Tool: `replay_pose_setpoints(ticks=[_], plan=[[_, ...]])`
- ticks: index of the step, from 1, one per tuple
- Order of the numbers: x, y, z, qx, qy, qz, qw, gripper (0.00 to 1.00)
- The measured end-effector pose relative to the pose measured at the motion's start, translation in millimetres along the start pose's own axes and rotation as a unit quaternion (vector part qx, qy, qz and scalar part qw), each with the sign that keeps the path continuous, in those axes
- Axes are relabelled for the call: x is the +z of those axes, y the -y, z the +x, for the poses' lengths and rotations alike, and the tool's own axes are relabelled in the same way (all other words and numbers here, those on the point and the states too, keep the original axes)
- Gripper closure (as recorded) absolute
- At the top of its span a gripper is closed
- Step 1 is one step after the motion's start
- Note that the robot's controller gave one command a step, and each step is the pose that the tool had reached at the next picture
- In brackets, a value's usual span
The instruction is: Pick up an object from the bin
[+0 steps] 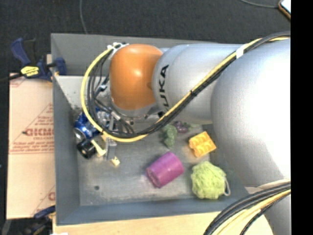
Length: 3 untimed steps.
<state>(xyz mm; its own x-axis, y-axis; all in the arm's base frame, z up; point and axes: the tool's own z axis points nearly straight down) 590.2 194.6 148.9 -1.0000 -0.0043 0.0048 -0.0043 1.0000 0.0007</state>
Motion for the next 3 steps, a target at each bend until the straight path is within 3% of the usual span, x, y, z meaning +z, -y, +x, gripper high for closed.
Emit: replay_pose_setpoints(ticks=[1, 2, 3], plan=[[-4.2, 1.0, -2.4, 0.003, 0.0038, -0.001, 1.0000, 0.00], [78.4, 17.1, -4.2, 0.032, 0.0039, -0.002, 0.9995, 0.00], [78.3, 18.0, -0.7, 0.047, 0.0093, -0.004, 0.9989, 0.00]])
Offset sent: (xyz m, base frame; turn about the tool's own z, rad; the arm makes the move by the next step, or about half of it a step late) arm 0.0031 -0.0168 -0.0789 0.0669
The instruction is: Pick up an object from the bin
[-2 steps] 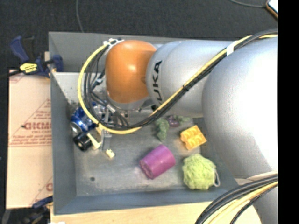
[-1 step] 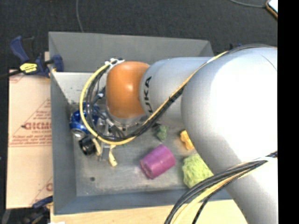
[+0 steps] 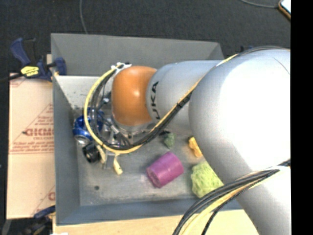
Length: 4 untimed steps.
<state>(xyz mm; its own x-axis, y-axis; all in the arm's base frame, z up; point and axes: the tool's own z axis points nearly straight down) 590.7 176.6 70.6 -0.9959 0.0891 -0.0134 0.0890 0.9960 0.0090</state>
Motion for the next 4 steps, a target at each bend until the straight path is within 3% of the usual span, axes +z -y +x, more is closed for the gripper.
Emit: replay_pose_setpoints(ticks=[1, 2, 3, 4], plan=[[-1.0, -0.5, -4.6, -0.013, -0.0035, 0.002, 0.9999, 0.00], [-0.9, 0.3, -2.4, -0.005, -0.0006, 0.000, 1.0000, 0.00], [-1.5, 0.0, -5.2, -0.012, -0.0033, 0.001, 0.9999, 1.00], [-1.6, -0.1, -5.2, -0.012, -0.0033, 0.001, 0.9999, 1.00]])
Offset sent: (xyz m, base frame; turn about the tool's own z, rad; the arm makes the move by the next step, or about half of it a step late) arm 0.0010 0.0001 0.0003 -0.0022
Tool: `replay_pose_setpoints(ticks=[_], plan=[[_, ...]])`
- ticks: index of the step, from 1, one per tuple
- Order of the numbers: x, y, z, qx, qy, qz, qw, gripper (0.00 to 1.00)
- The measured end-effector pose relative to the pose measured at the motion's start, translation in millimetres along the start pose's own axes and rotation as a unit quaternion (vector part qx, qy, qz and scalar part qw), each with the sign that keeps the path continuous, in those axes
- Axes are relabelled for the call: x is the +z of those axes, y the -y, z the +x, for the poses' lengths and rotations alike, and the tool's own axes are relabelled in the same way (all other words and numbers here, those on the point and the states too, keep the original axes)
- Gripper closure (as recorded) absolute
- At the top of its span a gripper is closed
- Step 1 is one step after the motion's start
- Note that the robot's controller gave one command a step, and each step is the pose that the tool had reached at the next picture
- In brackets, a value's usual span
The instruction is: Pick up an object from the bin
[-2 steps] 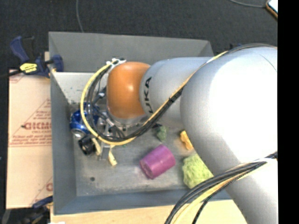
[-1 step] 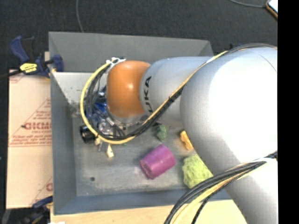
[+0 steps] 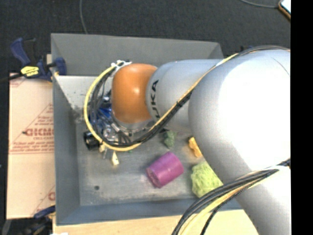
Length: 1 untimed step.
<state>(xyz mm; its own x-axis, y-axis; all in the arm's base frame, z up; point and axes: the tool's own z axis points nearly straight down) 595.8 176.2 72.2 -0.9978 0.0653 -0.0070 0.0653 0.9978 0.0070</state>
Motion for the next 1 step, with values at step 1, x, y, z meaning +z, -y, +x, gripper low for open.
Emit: replay_pose_setpoints(ticks=[1], plan=[[-14.4, 0.4, 1.2, 0.000, -0.0019, 0.000, 1.0000, 1.00]])
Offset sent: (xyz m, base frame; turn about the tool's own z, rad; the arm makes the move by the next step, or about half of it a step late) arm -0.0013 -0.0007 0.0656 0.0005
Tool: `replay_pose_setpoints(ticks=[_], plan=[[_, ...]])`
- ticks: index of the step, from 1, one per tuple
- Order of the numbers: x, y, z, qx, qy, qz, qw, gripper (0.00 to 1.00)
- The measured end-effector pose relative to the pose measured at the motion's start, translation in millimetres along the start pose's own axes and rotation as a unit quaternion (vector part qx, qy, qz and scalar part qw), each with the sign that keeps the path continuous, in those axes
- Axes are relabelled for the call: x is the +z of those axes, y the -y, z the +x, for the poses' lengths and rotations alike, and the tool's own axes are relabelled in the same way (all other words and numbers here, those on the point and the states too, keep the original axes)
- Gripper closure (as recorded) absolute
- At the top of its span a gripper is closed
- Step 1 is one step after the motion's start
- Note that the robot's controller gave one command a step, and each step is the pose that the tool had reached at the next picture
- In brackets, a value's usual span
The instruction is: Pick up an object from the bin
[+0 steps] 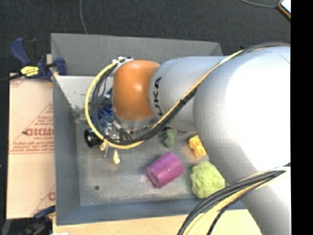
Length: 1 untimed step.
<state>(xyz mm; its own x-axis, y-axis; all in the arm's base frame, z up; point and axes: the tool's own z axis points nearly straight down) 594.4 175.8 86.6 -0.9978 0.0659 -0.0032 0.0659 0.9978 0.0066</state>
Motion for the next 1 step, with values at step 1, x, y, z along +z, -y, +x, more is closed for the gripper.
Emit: replay_pose_setpoints(ticks=[1], plan=[[-24.1, 0.1, 0.0, 0.000, -0.0005, 0.000, 1.0000, 1.00]])
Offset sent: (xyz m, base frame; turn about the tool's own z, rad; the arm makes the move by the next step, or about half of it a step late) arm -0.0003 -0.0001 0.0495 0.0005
